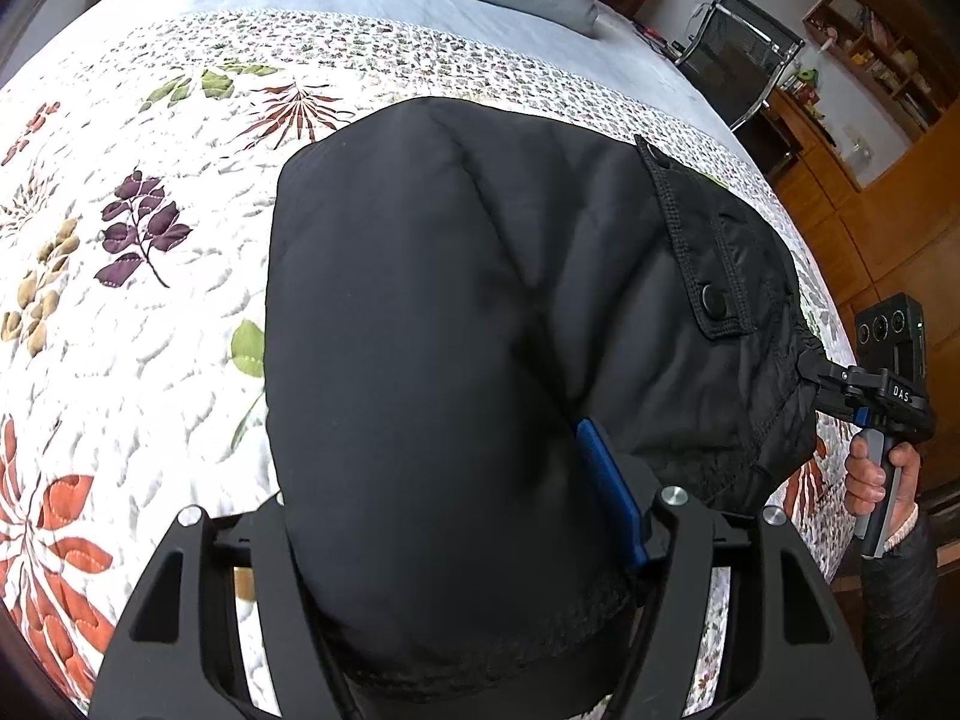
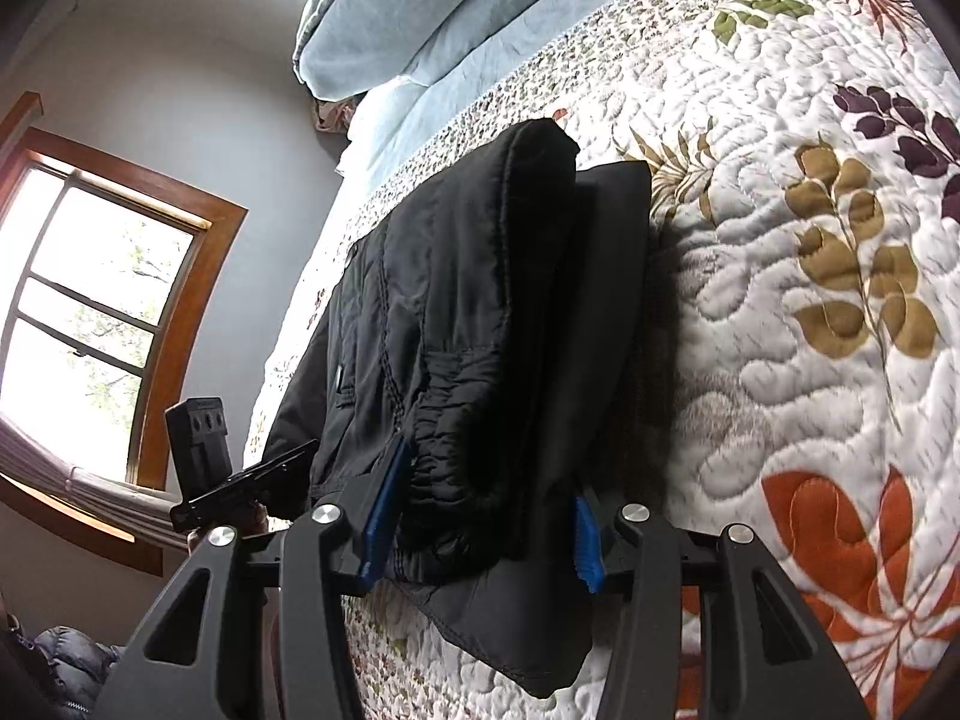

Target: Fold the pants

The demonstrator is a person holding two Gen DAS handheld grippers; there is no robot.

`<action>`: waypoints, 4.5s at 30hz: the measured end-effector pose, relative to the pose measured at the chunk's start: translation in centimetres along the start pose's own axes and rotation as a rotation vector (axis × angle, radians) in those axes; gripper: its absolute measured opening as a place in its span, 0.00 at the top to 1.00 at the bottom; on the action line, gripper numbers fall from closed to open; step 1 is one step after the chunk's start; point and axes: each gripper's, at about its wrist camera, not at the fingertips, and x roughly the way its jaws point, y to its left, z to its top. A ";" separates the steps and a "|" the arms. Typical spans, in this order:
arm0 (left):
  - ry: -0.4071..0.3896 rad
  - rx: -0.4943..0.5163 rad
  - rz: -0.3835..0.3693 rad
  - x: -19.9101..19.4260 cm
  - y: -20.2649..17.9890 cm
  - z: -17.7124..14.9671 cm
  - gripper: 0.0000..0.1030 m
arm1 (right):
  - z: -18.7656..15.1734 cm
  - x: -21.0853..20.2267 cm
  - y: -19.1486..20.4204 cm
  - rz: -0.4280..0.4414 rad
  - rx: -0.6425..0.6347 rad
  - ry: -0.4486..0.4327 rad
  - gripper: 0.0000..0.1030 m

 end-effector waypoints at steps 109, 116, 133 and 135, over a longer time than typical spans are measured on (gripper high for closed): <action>-0.216 -0.064 0.189 -8.3 -2.5 -6.0 0.10 | -4.8 -6.2 6.9 -0.438 -0.135 -0.206 0.57; -0.240 -0.027 0.214 -10.1 -4.3 -7.3 0.09 | -7.0 -7.3 11.1 -0.490 -0.204 -0.270 0.35; -0.293 0.056 0.241 -13.2 -7.3 -7.9 0.07 | -11.7 -8.6 17.4 -0.508 -0.301 -0.330 0.27; -0.297 0.061 0.237 -13.6 -7.7 -8.1 0.07 | -11.9 -8.5 17.9 -0.499 -0.309 -0.326 0.27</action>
